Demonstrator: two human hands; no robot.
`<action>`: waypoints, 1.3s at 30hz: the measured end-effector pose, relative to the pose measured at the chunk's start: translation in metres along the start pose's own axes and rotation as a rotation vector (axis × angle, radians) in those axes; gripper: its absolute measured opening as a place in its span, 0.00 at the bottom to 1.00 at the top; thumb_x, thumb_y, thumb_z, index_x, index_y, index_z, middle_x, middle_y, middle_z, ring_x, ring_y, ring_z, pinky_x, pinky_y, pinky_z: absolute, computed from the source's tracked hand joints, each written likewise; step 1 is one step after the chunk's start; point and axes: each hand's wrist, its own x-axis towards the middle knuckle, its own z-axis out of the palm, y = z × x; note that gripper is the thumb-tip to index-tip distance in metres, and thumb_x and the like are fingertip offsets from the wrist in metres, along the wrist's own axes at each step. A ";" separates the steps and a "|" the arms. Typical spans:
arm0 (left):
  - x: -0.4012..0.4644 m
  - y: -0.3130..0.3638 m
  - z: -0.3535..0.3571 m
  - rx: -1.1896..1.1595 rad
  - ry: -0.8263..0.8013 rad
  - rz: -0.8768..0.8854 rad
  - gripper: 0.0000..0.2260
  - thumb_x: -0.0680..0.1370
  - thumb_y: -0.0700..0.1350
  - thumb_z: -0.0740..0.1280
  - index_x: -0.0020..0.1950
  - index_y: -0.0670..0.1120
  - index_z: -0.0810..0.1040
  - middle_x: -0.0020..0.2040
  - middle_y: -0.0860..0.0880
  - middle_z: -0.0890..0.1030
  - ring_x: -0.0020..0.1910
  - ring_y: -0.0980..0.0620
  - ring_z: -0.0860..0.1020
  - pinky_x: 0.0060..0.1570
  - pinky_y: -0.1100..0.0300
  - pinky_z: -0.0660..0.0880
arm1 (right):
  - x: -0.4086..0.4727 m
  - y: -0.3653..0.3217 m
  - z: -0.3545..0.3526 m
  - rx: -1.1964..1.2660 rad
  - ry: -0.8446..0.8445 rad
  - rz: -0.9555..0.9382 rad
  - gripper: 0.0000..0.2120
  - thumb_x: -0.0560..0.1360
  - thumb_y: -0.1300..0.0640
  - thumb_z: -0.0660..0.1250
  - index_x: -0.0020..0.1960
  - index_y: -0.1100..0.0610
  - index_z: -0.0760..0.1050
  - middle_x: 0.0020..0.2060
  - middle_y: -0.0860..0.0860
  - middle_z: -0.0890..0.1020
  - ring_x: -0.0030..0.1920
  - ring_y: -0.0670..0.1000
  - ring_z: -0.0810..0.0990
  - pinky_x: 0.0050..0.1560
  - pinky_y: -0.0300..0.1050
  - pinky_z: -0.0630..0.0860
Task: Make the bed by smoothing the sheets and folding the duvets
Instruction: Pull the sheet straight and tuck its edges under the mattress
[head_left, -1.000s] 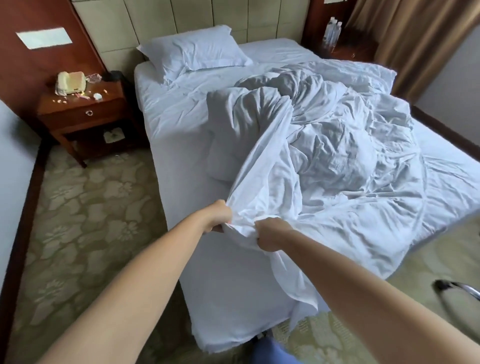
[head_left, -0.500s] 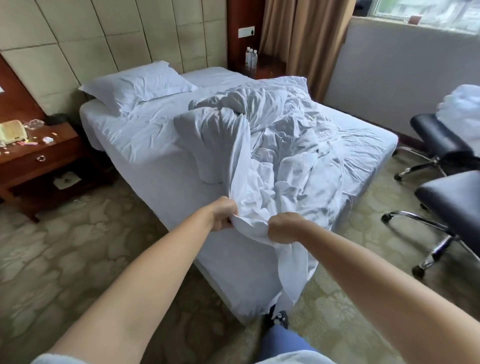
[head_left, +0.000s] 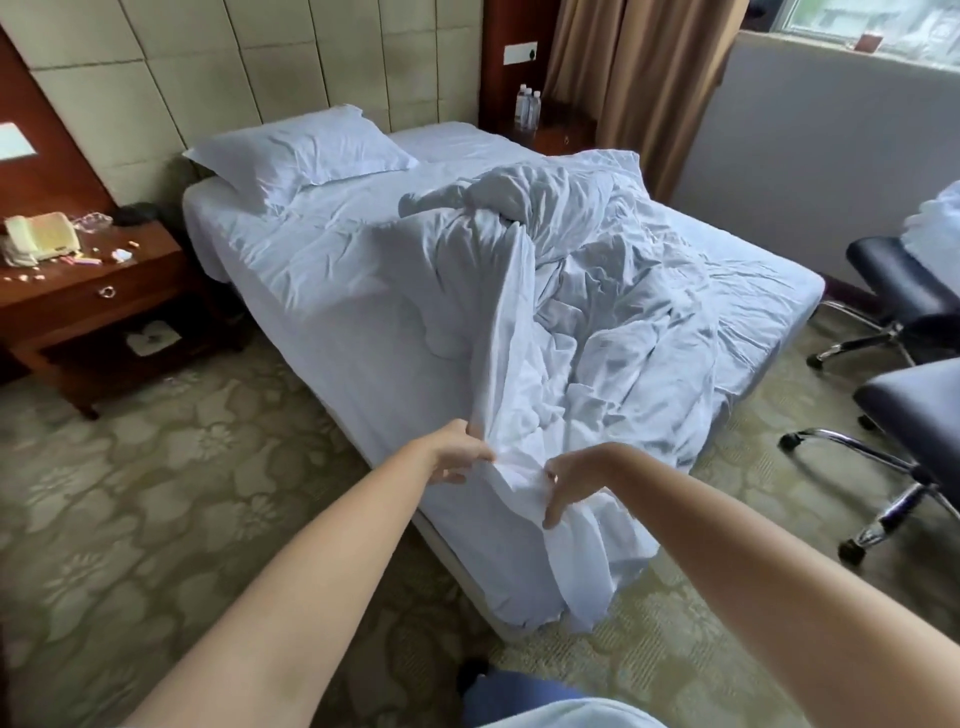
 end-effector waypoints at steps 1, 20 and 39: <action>0.004 -0.002 -0.006 0.040 -0.012 -0.032 0.18 0.78 0.42 0.66 0.66 0.45 0.66 0.63 0.48 0.72 0.56 0.49 0.73 0.59 0.53 0.74 | 0.006 0.000 -0.003 0.021 0.028 -0.001 0.29 0.71 0.49 0.73 0.66 0.61 0.70 0.61 0.55 0.75 0.60 0.56 0.75 0.57 0.44 0.71; 0.219 0.144 -0.151 0.473 0.161 0.151 0.18 0.79 0.34 0.56 0.68 0.43 0.71 0.65 0.41 0.73 0.60 0.46 0.73 0.51 0.65 0.66 | 0.204 0.027 -0.197 0.356 0.631 0.061 0.36 0.75 0.45 0.66 0.76 0.54 0.54 0.71 0.56 0.63 0.71 0.59 0.63 0.68 0.55 0.65; 0.390 0.253 -0.258 1.309 0.004 0.597 0.25 0.76 0.35 0.56 0.72 0.49 0.66 0.70 0.51 0.67 0.69 0.48 0.65 0.60 0.53 0.70 | 0.327 0.024 -0.342 0.676 0.821 0.399 0.41 0.73 0.50 0.70 0.76 0.59 0.50 0.70 0.58 0.63 0.70 0.59 0.63 0.67 0.52 0.65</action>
